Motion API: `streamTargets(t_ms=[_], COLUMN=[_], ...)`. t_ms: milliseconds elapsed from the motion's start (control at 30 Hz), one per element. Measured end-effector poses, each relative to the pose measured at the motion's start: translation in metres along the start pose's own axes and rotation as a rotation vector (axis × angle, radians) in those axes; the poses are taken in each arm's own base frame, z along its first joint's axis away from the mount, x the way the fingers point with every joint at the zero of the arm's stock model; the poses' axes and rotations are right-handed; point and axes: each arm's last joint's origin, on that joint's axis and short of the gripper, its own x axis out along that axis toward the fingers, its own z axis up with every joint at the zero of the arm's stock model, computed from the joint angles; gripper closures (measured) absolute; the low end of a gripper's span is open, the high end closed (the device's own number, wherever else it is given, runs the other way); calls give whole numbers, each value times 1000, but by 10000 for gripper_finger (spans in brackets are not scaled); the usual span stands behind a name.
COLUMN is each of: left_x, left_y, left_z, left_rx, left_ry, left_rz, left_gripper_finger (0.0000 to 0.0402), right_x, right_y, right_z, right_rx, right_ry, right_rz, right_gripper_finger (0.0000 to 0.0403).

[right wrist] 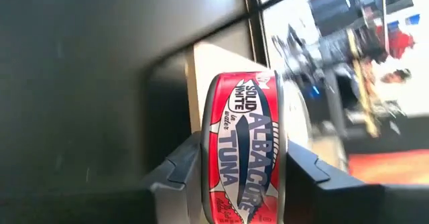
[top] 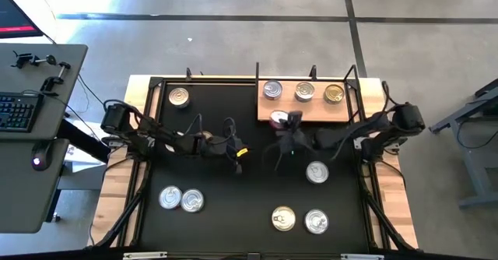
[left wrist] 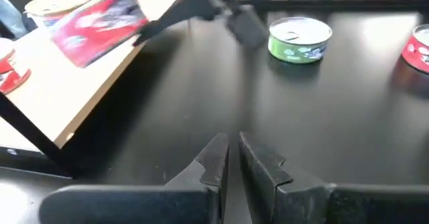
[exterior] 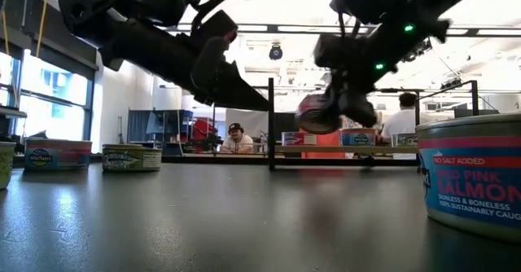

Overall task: Stack canned seafood by type on shelf
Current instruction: Put the red tuna can on the shelf

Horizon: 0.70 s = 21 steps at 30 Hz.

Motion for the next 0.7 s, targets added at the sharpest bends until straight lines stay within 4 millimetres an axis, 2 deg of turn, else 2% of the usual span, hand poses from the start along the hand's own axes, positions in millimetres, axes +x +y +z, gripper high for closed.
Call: streamTargets(t_ms=[67,233,467,700], left_x=[0,-1,-1,-1], left_y=[-1,-3,-3,-3], left_z=[1,2,2,2], left_rx=[-2,-4,-8,-8], left_ry=[-13,-26,-24,-24], left_rz=[-5,-11,-12,-12], left_gripper_finger=[371,371,371,371], right_x=[14,43,61,62], right_y=[-4,-12,-19,-22], right_z=[-2,-10,-16,-17], right_rx=[2,-48,-31,-16], right_ry=[-50,2,23,4], right_rz=[18,-13,4,30], right_gripper_finger=[287,287,283,154])
